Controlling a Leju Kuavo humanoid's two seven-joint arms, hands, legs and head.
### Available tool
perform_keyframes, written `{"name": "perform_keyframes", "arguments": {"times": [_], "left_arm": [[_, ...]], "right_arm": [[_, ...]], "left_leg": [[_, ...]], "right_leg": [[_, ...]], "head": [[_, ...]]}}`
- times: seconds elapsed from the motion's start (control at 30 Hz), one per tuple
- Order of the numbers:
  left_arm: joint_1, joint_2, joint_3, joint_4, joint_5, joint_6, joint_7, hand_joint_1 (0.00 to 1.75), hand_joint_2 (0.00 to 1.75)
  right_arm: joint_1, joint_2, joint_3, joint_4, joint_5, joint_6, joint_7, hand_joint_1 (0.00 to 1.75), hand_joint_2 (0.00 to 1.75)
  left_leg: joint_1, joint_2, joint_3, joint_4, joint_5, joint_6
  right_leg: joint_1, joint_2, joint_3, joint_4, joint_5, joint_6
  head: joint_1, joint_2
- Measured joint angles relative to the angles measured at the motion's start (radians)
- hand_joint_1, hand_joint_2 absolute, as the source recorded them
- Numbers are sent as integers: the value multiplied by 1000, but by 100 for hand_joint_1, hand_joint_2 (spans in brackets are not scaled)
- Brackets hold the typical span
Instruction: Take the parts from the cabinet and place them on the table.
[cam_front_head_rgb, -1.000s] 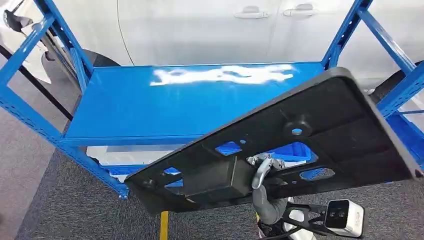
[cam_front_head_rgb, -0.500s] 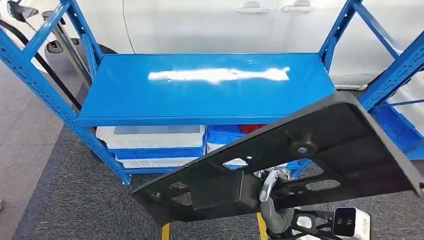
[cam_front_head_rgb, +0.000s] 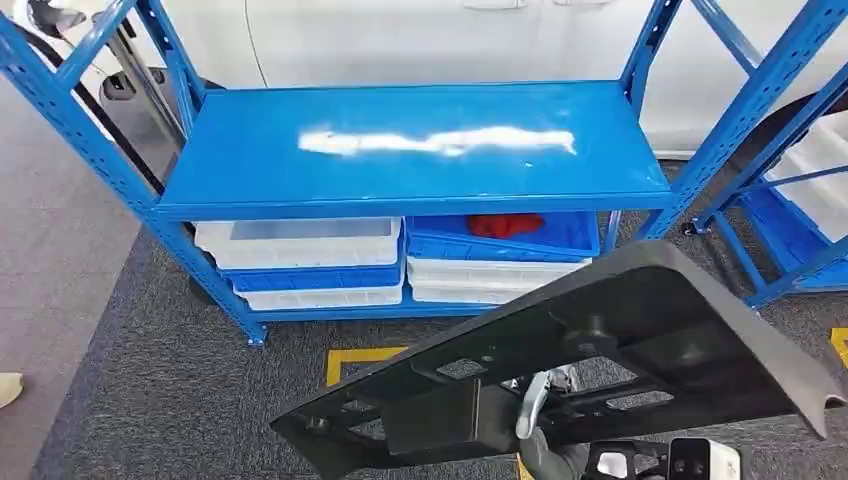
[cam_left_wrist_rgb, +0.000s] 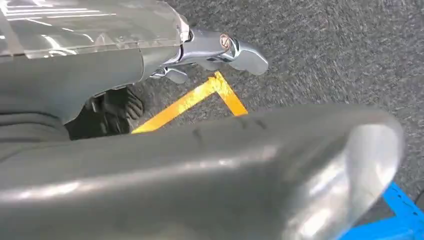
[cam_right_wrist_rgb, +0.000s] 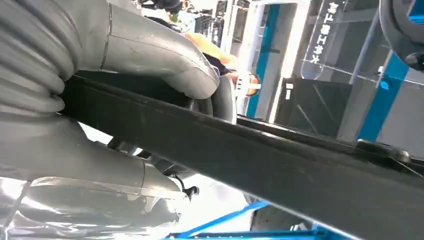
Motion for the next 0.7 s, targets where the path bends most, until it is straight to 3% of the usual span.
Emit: {"name": "perform_keyframes", "arguments": {"times": [0.03, 0.07, 0.13, 0.17, 0.2, 0.23, 0.3, 0.33, 0.37, 0.4, 0.43, 0.47, 0.5, 0.53, 0.57, 0.63, 0.67, 0.7], "left_arm": [[-2, 0, 0, 0, 0, -5, 0, 0, 0], [-3, 0, 0, 0, 0, -8, 1, 0, 0], [-1, 0, -2, 0, -1, -13, 3, 0, 0], [1, 0, -3, 0, -1, -14, 4, 0, 0], [-2, -1, -3, 0, -1, -14, 4, 0, 0], [-3, 0, -3, 0, 0, -14, 5, 0, 0], [-4, 0, -5, 0, 0, -15, 8, 0, 0], [-4, 0, -5, 0, 0, -15, 10, 0, 0], [-4, 0, -5, 0, 0, -15, 13, 0, 0], [-4, 0, -5, 0, 0, -15, 15, 0, 0], [-4, 0, -5, 0, 0, -15, 16, 0, 0], [-4, 0, -6, 0, 0, -15, 17, 0, 0], [-4, -1, -6, 0, 0, -15, 17, 0, 0], [-4, -1, -6, 0, 0, -15, 17, 0, 0], [-5, -1, -7, 0, 0, -15, 17, 0, 0], [-5, -1, -8, 0, 0, -14, 17, 0, 0], [-3, -1, -8, 0, 0, -12, 17, 0, 0], [-2, 0, -9, 0, -1, -8, 16, 0, 0]], "right_arm": [[5, 5, -7, -6, 10, -4, 0, 175, 175], [11, 8, -11, -11, 18, -8, 0, 175, 175], [20, 16, -15, -26, 31, -21, 0, 175, 175], [25, 18, -17, -30, 34, -22, 0, 175, 175], [29, 19, -20, -32, 36, -23, 0, 175, 175], [32, 21, -24, -36, 43, -29, 0, 175, 175], [38, 22, -24, -41, 50, -44, 0, 175, 175], [40, 23, -24, -41, 52, -47, 0, 175, 175], [42, 23, -24, -41, 52, -54, 0, 175, 175], [42, 24, -24, -40, 52, -57, 0, 175, 175], [41, 24, -24, -40, 52, -58, 0, 175, 175], [41, 24, -24, -40, 52, -58, 0, 175, 175], [40, 25, -24, -40, 52, -58, 0, 175, 175], [37, 25, -23, -40, 52, -58, 0, 175, 175], [37, 27, -23, -40, 50, -59, 0, 175, 175], [36, 30, -23, -40, 49, -61, 0, 175, 175], [36, 30, -22, -40, 49, -61, 0, 175, 175], [35, 31, -21, -40, 48, -61, 0, 175, 175]], "left_leg": [[-10, -1, 48, -78, -30, 6], [-11, -3, 43, -72, -30, 18], [-13, -4, 28, -71, -18, 26], [-5, -2, 18, -81, -5, 38], [-2, 6, 15, -82, 7, 46], [-2, 6, 1, -82, 18, 57], [-6, 8, -26, -79, 39, 60], [-7, 8, -39, -78, 49, 60], [-7, 8, -54, -76, 60, 58], [-7, 8, -69, -73, 67, 56], [-7, 8, -81, -70, 74, 54], [-7, 7, -91, -66, 81, 50], [-6, 6, -97, -60, 85, 45], [-11, 5, -106, -59, 91, 38], [-11, 6, -109, -57, 99, 33], [-10, 5, -112, -65, 115, 21], [-12, 5, -114, -66, 123, 14], [-7, 3, -121, -56, 104, 11]], "right_leg": [[2, -1, -8, 6, 6, 7], [2, -4, -7, 0, 15, 14], [2, -6, -8, -4, 34, 24], [7, -3, -10, -6, 43, 32], [1, 5, -25, 8, 11, 36], [1, 6, -39, 52, -52, 40], [-3, 6, -74, 204, -168, 48], [-4, 6, -85, 268, -194, 50], [-5, 6, -83, 304, -188, 52], [-6, 6, -59, 292, -157, 52], [-8, 6, -17, 243, -119, 52], [-9, 6, 47, 155, -86, 50], [-10, 7, 113, 56, -77, 47], [-5, 10, 147, -2, -112, 41], [-1, 13, 153, -26, -116, 33], [4, 13, 141, -21, -105, 21], [2, 11, 134, -25, -96, 9], [-6, 5, 129, -30, -85, -4]], "head": [[0, 0], [0, 0], [0, 0], [0, 0], [0, 0], [0, 0], [0, 0], [0, 0], [0, 0], [0, 0], [0, 0], [0, 0], [0, 0], [0, 0], [0, 0], [0, 0], [0, 0], [0, 0]]}}
